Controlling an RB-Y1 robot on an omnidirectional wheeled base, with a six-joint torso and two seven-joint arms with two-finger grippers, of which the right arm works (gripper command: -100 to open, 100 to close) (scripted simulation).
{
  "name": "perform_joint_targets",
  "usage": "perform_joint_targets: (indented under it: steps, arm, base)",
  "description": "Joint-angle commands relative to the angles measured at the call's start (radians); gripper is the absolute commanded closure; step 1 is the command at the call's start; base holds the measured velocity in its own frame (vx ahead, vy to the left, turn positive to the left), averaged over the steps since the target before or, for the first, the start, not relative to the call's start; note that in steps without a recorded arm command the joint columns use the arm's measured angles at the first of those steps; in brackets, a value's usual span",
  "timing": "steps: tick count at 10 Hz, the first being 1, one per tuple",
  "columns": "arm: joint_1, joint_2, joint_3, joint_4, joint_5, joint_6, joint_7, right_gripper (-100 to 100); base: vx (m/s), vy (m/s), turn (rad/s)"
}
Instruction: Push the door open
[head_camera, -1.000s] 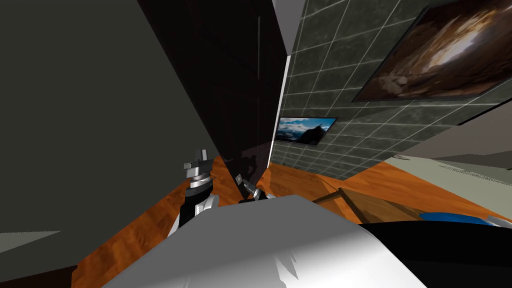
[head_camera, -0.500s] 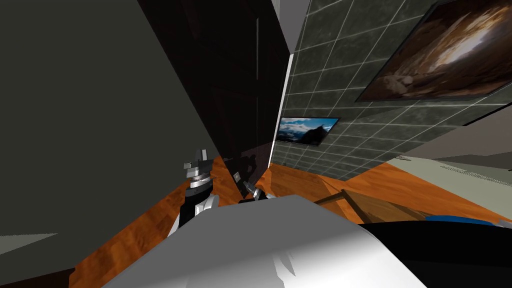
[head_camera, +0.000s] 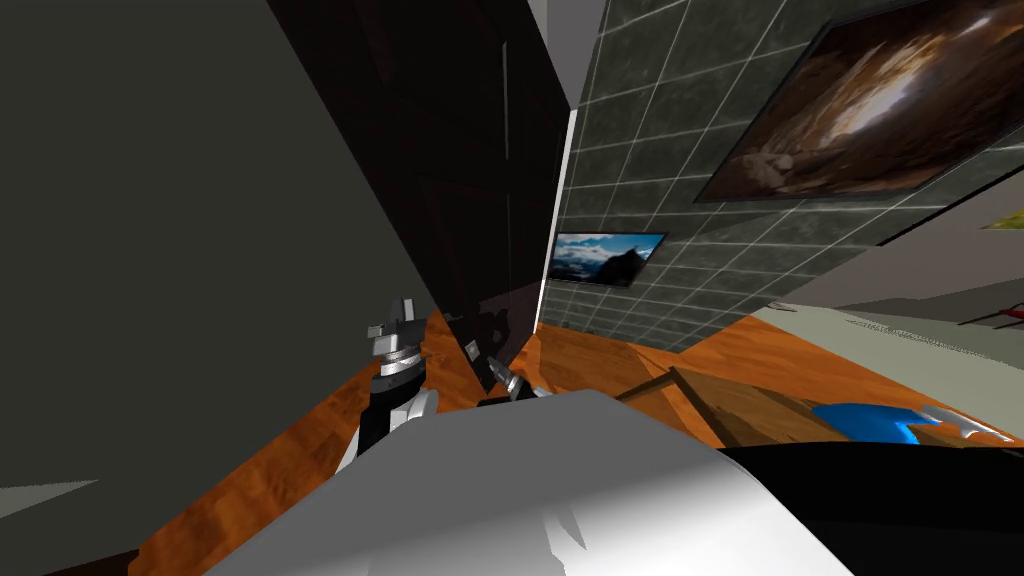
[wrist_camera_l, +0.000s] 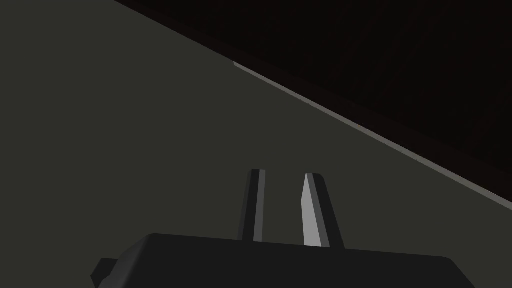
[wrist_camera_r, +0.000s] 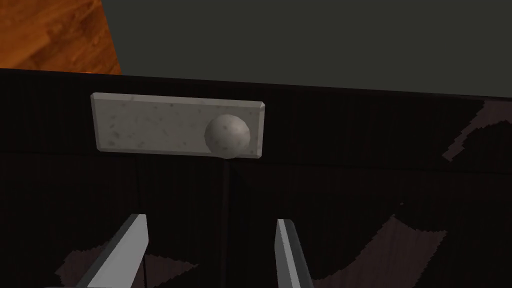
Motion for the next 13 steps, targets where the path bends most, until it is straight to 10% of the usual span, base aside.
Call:
perform_joint_targets:
  steps: [1,11,12,13]
  arm:
    - [0.003,0.007,-0.029,0.006,-0.006,0.001,0.009,-100]
    - [-0.011,0.030,-0.059,0.042,-0.005,-0.008,0.019,-100]
    - [-0.011,0.030,-0.059,0.042,-0.005,-0.008,0.019,100]
    - [-0.011,0.030,-0.059,0.042,-0.005,-0.008,0.019,100]
  base:
    - [-0.175,0.060,-0.111]
    - [0.084,0.111,0.008]
    - [-0.007,-0.006,-0.013]
    - [-0.029,-0.025,0.000]
